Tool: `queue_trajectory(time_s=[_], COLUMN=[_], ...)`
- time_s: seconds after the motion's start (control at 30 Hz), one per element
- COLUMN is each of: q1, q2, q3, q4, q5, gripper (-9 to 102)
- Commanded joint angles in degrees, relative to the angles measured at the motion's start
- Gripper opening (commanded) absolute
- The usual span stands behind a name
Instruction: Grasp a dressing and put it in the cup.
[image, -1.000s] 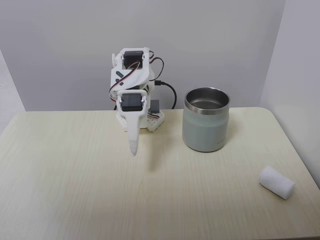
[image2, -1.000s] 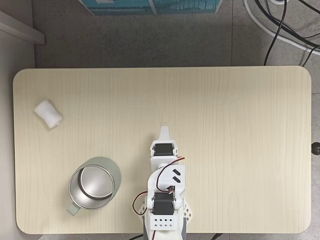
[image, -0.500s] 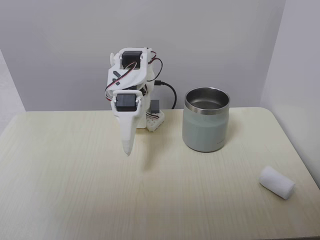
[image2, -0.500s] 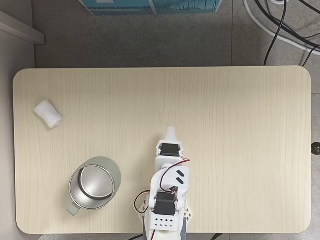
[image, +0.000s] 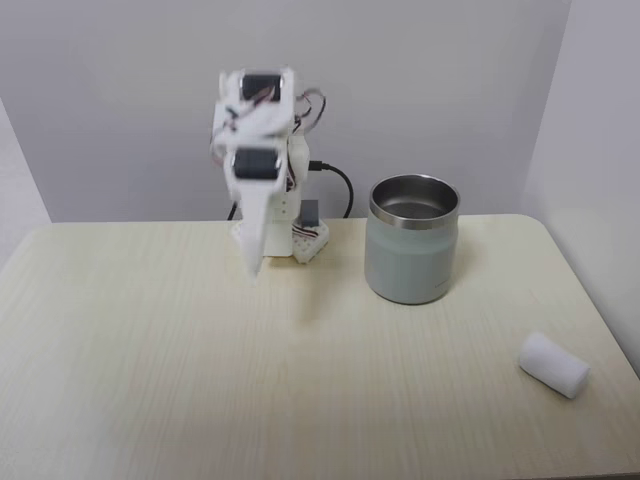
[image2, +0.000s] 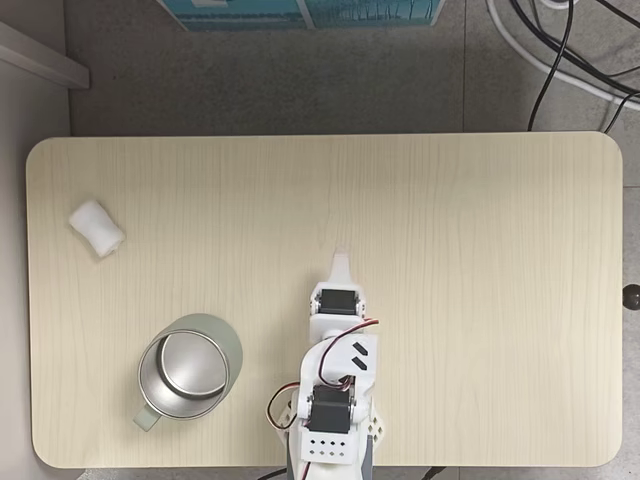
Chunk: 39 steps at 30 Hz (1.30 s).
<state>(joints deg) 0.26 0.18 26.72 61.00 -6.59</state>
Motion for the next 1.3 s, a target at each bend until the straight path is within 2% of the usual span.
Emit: queue_trajectory(time_s=[0.0, 0.23, 0.37, 0.47, 0.8, 0.97, 1.27], q1=[-2.72, -8.96, -14.68, -19.25, -38.94, -46.93, -52.12], q2=[13.36, 49.13, 70.22, 84.11, 116.72, 132.89, 155.57], q3=[14.59, 45.62, 68.55, 83.06, 113.55, 131.48, 152.93], q4=[1.23, 7.82, 19.78, 26.37, 38.76, 43.51, 43.68], q5=[-4.75, -17.23, -26.72, -31.73, -45.53, -48.43, -49.31], gripper=[2, 10, 20, 22, 30, 33, 35])
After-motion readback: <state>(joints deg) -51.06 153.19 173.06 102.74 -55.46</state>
